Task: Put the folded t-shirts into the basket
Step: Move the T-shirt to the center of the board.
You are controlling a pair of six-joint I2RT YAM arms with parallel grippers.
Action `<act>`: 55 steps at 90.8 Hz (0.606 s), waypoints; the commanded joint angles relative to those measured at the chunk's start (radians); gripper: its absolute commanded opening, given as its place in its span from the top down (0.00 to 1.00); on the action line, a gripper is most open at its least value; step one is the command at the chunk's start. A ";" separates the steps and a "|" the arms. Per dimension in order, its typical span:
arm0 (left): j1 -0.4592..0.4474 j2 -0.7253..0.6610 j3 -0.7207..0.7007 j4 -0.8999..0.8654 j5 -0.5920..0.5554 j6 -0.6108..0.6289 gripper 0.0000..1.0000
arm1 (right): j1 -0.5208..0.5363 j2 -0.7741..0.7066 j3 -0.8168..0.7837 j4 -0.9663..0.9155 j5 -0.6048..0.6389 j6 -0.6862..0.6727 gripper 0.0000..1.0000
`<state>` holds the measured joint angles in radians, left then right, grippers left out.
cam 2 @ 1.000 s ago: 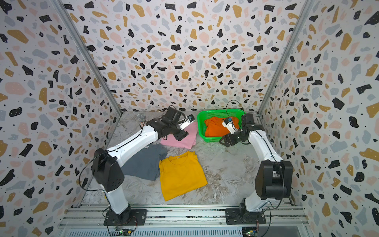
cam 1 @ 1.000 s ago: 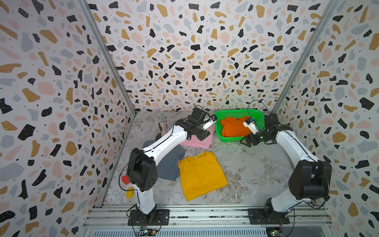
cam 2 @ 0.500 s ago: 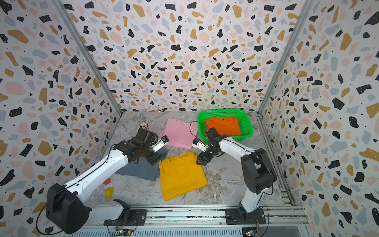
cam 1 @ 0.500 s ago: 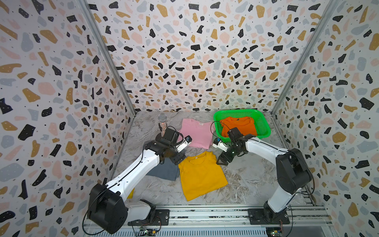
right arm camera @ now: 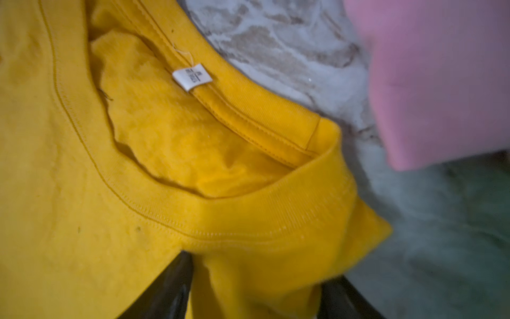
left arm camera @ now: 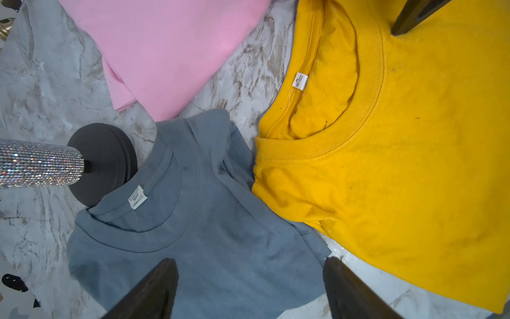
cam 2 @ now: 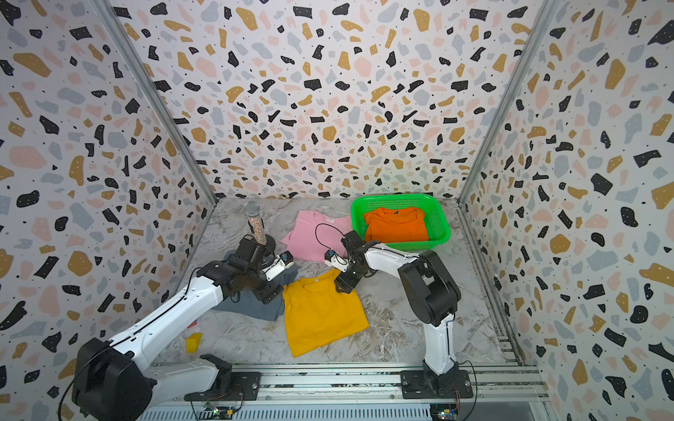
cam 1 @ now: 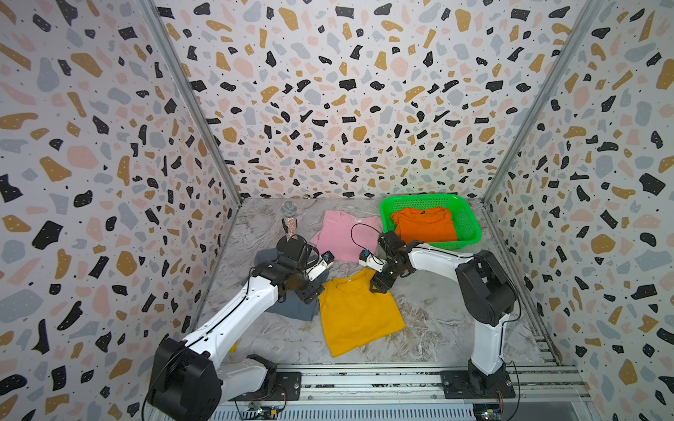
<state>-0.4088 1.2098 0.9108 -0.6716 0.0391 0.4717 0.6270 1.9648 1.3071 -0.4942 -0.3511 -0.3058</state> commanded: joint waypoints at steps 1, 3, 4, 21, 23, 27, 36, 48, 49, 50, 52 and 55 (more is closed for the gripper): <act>0.005 -0.024 -0.009 0.012 0.021 0.007 0.15 | 0.016 0.019 0.024 -0.016 0.034 0.011 0.39; 0.005 -0.026 -0.008 0.009 0.025 0.008 0.15 | 0.017 0.021 0.022 -0.014 0.039 0.011 0.44; 0.005 -0.026 -0.007 0.008 0.027 0.008 0.15 | 0.017 0.021 0.022 -0.013 0.041 0.011 0.46; 0.004 -0.012 0.000 -0.018 0.135 0.019 0.15 | 0.016 -0.027 -0.006 -0.040 0.119 -0.050 0.76; 0.004 -0.011 -0.003 -0.017 0.153 0.020 0.15 | 0.015 -0.044 -0.019 -0.047 0.131 -0.065 0.79; 0.004 -0.006 -0.009 -0.009 0.195 0.022 0.16 | 0.011 -0.083 -0.057 -0.051 0.170 -0.095 0.82; 0.000 0.026 -0.007 0.003 0.273 0.007 0.16 | -0.027 -0.192 -0.171 -0.062 0.242 -0.161 0.85; -0.053 0.139 0.056 -0.012 0.293 -0.035 0.19 | -0.133 -0.326 -0.332 -0.085 0.258 -0.223 0.85; -0.058 0.165 0.062 -0.012 0.294 -0.042 0.19 | -0.142 -0.336 -0.343 -0.086 0.258 -0.226 0.84; -0.062 0.177 0.069 -0.010 0.294 -0.050 0.19 | -0.149 -0.344 -0.354 -0.087 0.258 -0.230 0.84; -0.074 0.200 0.084 -0.007 0.295 -0.069 0.19 | -0.162 -0.360 -0.375 -0.088 0.255 -0.237 0.82; -0.086 0.236 0.103 0.003 0.302 -0.094 0.20 | -0.183 -0.385 -0.398 -0.092 0.242 -0.245 0.79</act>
<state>-0.4519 1.3476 0.9447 -0.6842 0.2783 0.4519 0.5037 1.6558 0.9775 -0.5148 -0.1459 -0.4744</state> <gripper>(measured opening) 0.809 0.172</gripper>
